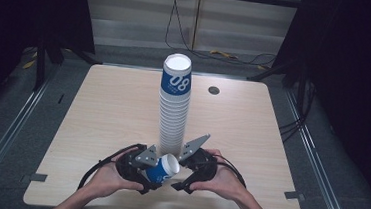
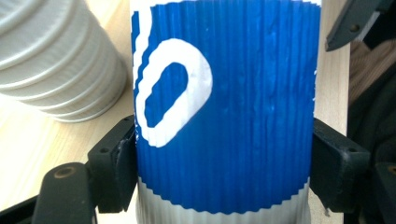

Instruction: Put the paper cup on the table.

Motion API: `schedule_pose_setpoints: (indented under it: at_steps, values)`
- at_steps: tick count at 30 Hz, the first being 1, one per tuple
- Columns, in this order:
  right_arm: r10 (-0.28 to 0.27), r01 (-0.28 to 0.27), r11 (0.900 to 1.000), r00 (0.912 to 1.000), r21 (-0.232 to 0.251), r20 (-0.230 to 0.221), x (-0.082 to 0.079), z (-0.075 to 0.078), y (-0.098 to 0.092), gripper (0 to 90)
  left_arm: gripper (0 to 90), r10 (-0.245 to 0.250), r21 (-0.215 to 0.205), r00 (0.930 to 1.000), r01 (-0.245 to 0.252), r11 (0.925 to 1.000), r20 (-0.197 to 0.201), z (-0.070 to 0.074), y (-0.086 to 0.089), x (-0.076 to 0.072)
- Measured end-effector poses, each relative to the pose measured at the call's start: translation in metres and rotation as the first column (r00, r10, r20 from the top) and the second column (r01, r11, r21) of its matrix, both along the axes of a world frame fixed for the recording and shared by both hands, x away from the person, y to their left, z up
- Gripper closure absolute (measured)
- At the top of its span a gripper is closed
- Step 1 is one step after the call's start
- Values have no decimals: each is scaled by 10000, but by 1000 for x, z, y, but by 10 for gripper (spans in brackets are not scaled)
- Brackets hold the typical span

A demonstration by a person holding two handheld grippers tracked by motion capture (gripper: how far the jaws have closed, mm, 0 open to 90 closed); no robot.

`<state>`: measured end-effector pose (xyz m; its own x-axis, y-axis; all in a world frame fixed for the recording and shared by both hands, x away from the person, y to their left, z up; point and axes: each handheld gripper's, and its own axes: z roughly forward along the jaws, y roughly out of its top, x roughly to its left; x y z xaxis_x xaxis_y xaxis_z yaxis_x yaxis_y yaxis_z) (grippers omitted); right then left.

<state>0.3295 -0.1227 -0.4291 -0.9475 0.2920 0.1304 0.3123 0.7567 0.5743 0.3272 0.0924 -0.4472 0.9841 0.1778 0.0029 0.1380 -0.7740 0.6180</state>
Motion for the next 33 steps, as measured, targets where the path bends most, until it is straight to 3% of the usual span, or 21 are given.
schedule_pose_setpoints:
  at_steps: [5,12,25,27,33]
  values:
    - [180,-182,9998,9997,-99,-177,1,-1,1,200,221,-382,484,9992,375,9981,121,-2,-6,-5]
    - [523,-531,9979,9984,-363,-217,4,-5,8,227,216,-576,735,9983,566,9957,118,-5,-10,-6]
    - [885,-910,9950,9945,-421,-567,5,-5,19,189,219,-1027,728,9944,1007,9923,254,-6,-16,-10]
    - [1021,-1052,9934,9925,-449,-672,6,-6,20,218,218,-1000,579,9949,991,9934,127,-6,-15,-11]
    - [1159,-1185,9925,9900,-285,-803,7,-8,23,188,219,-1099,733,9938,1084,9914,159,-5,-14,-12]
